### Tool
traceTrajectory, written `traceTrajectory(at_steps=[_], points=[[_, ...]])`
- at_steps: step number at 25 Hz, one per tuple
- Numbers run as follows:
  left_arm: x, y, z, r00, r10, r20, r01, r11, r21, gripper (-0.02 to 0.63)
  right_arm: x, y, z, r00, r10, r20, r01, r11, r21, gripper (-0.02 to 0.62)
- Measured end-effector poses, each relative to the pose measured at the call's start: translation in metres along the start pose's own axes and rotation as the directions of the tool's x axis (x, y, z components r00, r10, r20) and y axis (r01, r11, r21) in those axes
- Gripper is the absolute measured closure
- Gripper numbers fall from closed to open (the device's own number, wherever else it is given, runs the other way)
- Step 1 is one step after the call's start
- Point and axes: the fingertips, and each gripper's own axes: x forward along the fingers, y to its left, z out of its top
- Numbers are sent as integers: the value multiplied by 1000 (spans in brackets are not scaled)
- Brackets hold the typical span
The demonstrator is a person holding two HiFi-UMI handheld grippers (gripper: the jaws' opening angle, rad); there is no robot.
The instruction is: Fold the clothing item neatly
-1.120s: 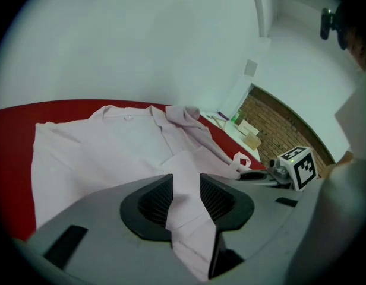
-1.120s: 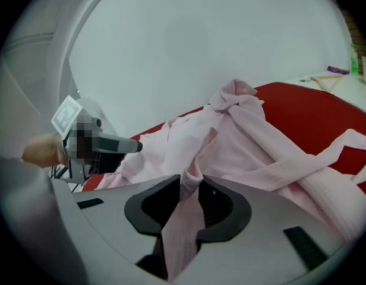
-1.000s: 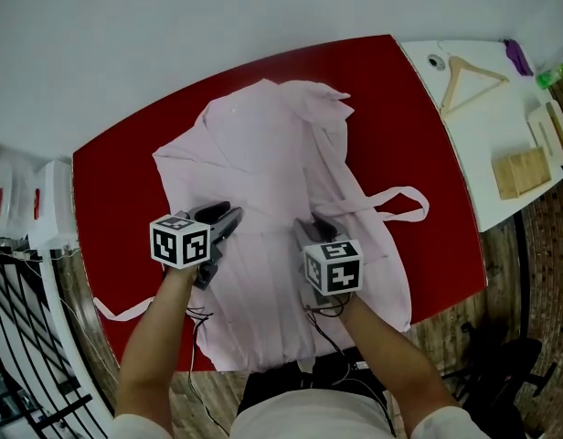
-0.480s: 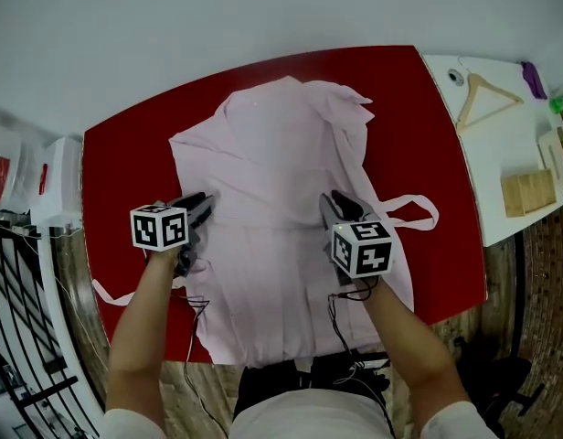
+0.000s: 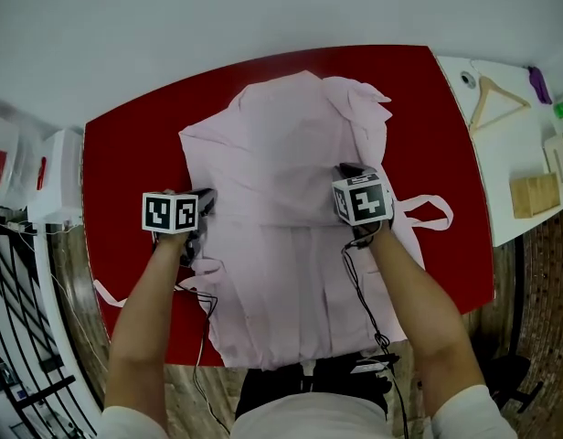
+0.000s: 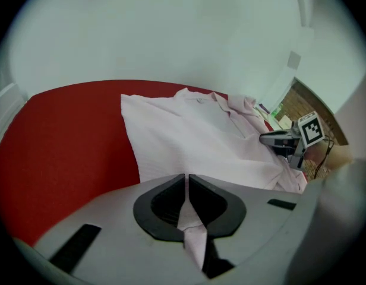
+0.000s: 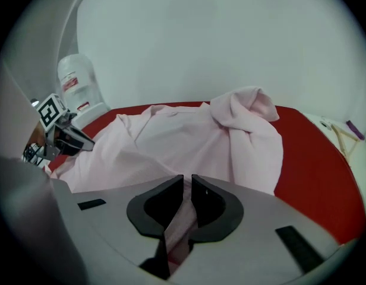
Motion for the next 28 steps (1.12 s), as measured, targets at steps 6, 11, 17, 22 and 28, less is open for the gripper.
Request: traceTrajectory(at_steps=[6,11,17,22,28], points=[[0,1,-2,999,-48,9,48,998,-28,583,-5,-22,-7,997,-71,1,71,997,29,545],[0,1,-3,996,-80,35,81,996,-36,581,-6,-25,-7,994,-108,18,107,994,23,545],[-15,-8,8,986,-121,111,119,993,20,581,-33,-28,10,987,-132,92,129,991,34,543],[-43,-32,26,963,-193,185,180,980,89,581,-65,-32,22,979,-157,129,156,988,18,541],[-85,-69,59,925,-253,284,196,957,214,581,-97,-45,41,970,-193,149,202,978,-48,531]])
